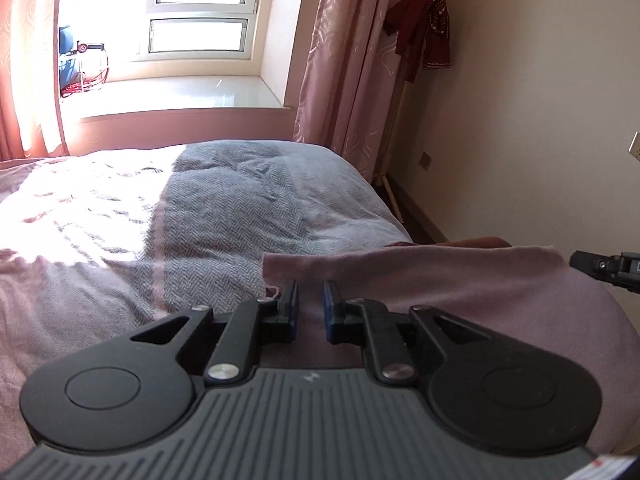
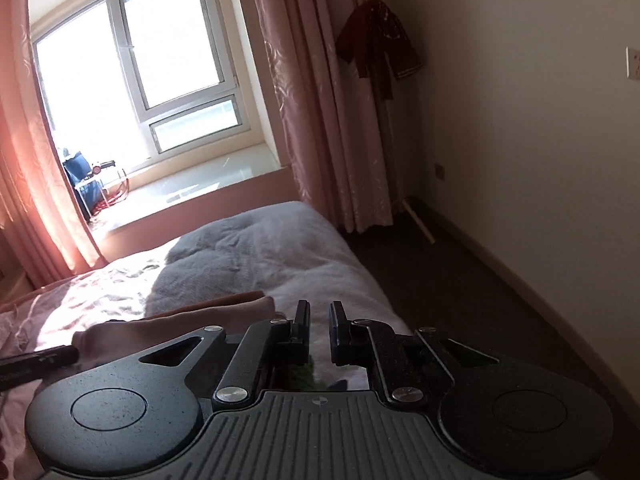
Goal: Fold clothes
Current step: 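Lower the shirt onto the clothes stack and open both tools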
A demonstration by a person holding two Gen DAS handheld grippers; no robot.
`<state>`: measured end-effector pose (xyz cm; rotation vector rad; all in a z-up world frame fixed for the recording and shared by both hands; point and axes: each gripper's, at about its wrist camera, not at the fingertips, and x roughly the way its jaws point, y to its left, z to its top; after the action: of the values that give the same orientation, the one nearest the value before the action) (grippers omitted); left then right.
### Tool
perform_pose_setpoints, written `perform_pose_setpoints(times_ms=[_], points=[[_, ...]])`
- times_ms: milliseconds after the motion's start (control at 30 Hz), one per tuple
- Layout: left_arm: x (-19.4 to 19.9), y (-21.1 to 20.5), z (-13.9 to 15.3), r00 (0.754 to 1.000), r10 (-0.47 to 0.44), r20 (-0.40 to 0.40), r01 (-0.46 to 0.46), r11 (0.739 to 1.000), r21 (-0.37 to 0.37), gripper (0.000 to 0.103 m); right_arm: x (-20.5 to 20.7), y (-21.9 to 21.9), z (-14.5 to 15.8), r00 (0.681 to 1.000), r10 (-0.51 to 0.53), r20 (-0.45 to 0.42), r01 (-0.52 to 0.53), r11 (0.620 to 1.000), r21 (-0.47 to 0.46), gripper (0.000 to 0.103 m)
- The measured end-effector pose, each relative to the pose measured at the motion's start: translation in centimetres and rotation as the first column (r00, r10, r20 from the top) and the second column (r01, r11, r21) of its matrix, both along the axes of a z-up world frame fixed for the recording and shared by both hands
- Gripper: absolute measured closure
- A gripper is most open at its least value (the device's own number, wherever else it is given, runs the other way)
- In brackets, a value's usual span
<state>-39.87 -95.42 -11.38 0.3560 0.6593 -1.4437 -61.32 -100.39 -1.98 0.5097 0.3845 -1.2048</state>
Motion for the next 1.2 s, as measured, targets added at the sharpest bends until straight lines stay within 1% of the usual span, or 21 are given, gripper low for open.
perform_pose_setpoints(times_ms=[33,133,167,200,233,300,400,467,533,600,667,733,767,900,967,1033,1100,1200], points=[[0.4,0.7,0.4,1.000,0.011,0.001,-0.011,1.000,-0.013,0.093,-0.4,1.3,0.9,1.000,0.013,-0.009,-0.013,1.000,-0.026,0.098],[1.0,3.6,2.5,1.000,0.026,-0.001,-0.026,0.999,-0.027,0.093,-1.1,5.8,2.4,0.993,0.116,0.022,-0.114,0.992,-0.061,0.095],[0.8,4.9,3.1,1.000,0.020,0.002,-0.020,0.999,-0.034,0.092,-0.9,7.8,2.5,0.990,0.139,0.013,-0.137,0.988,-0.071,0.091],[0.3,6.3,3.8,1.000,0.008,0.004,-0.008,0.999,-0.041,0.092,-1.1,9.2,2.5,0.988,0.152,0.005,-0.151,0.986,-0.076,0.085],[-0.3,7.6,4.2,1.000,-0.001,0.012,0.001,0.999,-0.051,0.091,-0.7,10.6,2.1,0.986,0.164,-0.003,-0.164,0.984,-0.074,0.082],[-1.4,9.9,4.6,1.000,-0.021,0.014,0.022,0.998,-0.060,0.086,-0.2,12.3,1.3,0.986,0.169,-0.010,-0.169,0.984,-0.062,0.073],[-2.8,11.2,3.2,0.999,-0.030,-0.021,0.029,1.000,-0.009,0.086,1.3,12.5,-1.1,0.981,0.185,-0.052,-0.186,0.983,-0.011,0.070],[-3.4,11.0,1.7,1.000,-0.016,-0.016,0.017,0.998,0.059,0.086,1.9,11.7,-2.6,0.979,0.185,-0.090,-0.185,0.983,0.008,0.068],[-3.6,11.1,0.4,1.000,0.001,-0.001,-0.001,0.995,0.097,0.086,1.3,11.6,-2.8,0.984,0.170,-0.058,-0.169,0.985,0.023,0.065],[-3.6,11.6,0.5,1.000,0.020,0.005,-0.021,0.994,0.103,0.086,0.7,11.8,-2.2,0.988,0.151,-0.033,-0.150,0.988,0.044,0.059],[-3.7,12.2,1.3,1.000,0.025,0.006,-0.026,0.994,0.106,0.082,0.1,12.3,-1.2,0.990,0.136,-0.027,-0.135,0.990,0.044,0.055],[-3.9,13.0,2.3,1.000,0.028,0.014,-0.029,0.994,0.104,0.075,-0.6,13.6,-0.1,0.991,0.128,-0.023,-0.128,0.991,0.037,0.050],[-4.1,13.4,2.8,0.999,0.029,0.022,-0.032,0.994,0.103,0.073,-0.9,14.2,0.3,0.992,0.123,-0.018,-0.123,0.992,0.039,0.047],[-4.7,15.8,4.8,0.999,0.030,0.040,-0.034,0.995,0.094,0.065,-1.4,16.6,1.9,0.992,0.128,0.014,-0.128,0.989,0.075,0.038],[-5.0,17.1,5.6,0.998,0.022,0.051,-0.027,0.995,0.100,0.060,-1.6,18.5,2.6,0.990,0.141,0.026,-0.143,0.986,0.085,0.037],[-5.4,18.5,6.3,0.998,0.016,0.062,-0.022,0.994,0.103,0.048,-1.7,19.9,3.2,0.988,0.152,0.026,-0.153,0.984,0.091,0.036],[-5.7,20.0,6.9,0.998,0.002,0.070,-0.010,0.994,0.106,0.040,-1.8,21.3,3.9,0.987,0.158,0.024,-0.159,0.983,0.092,0.035],[-5.9,22.0,7.8,0.996,-0.009,0.086,0.000,0.994,0.106,0.038,-1.8,23.3,4.8,0.985,0.172,-0.002,-0.171,0.982,0.078,0.035]])
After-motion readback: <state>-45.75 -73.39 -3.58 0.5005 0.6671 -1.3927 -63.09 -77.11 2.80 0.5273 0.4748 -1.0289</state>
